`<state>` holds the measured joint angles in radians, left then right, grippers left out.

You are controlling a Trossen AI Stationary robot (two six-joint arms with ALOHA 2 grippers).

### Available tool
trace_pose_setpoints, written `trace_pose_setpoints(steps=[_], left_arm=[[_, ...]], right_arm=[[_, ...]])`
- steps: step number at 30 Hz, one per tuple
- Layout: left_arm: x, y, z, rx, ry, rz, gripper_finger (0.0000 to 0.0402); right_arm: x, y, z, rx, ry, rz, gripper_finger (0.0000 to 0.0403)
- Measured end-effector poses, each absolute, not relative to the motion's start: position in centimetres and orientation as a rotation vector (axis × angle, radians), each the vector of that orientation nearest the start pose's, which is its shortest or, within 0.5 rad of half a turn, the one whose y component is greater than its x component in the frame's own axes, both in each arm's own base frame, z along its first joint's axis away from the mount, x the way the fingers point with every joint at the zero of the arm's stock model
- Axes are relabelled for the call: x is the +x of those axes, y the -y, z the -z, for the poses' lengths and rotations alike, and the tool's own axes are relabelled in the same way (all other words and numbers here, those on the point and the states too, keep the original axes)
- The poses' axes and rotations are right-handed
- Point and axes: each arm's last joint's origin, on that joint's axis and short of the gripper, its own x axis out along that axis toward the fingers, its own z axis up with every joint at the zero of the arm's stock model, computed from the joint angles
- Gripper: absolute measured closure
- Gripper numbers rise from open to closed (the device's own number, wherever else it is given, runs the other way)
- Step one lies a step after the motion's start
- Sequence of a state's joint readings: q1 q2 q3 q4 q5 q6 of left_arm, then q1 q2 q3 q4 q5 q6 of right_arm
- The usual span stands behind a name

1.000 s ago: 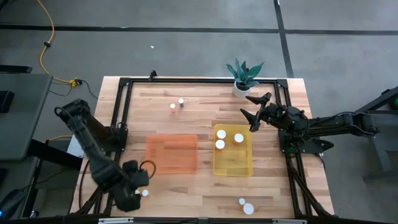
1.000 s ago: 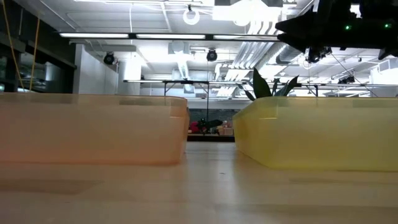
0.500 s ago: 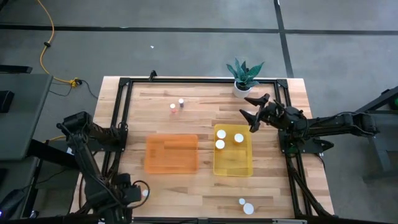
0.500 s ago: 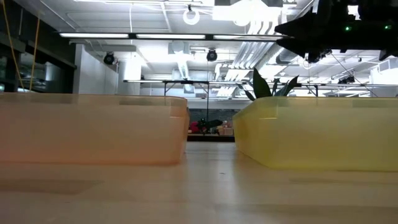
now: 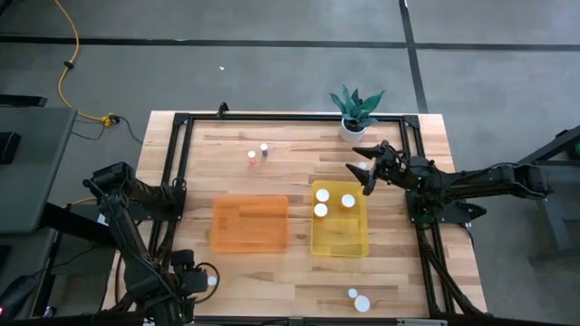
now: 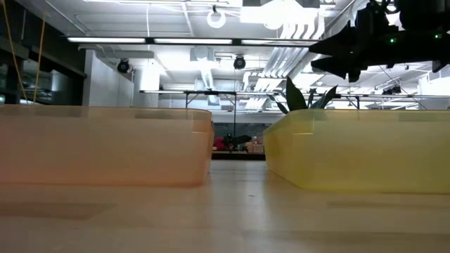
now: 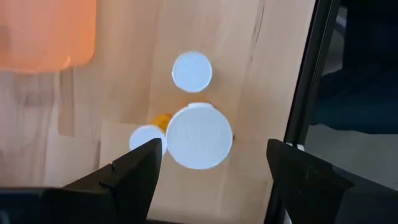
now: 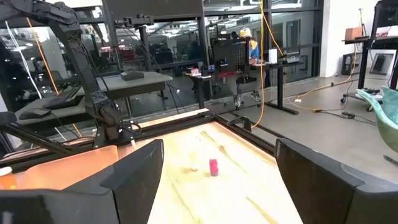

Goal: Pick and place medicine bottles into bin by pill shape (circle, oval)
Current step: Put the left orange capsule bottle into the yellow bin

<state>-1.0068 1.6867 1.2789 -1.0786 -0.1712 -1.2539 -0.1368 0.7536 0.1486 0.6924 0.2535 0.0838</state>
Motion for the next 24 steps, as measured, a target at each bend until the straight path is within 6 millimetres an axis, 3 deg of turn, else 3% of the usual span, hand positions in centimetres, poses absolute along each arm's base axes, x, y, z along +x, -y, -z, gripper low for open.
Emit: trace_pose_setpoints(steps=[24], left_arm=[[17.7,26.3,-19.9,-0.06,-1.464,-0.183,0.0121]], right_arm=[[15.6,2.9,-20.3,0.076,0.109,0.387,0.0102]])
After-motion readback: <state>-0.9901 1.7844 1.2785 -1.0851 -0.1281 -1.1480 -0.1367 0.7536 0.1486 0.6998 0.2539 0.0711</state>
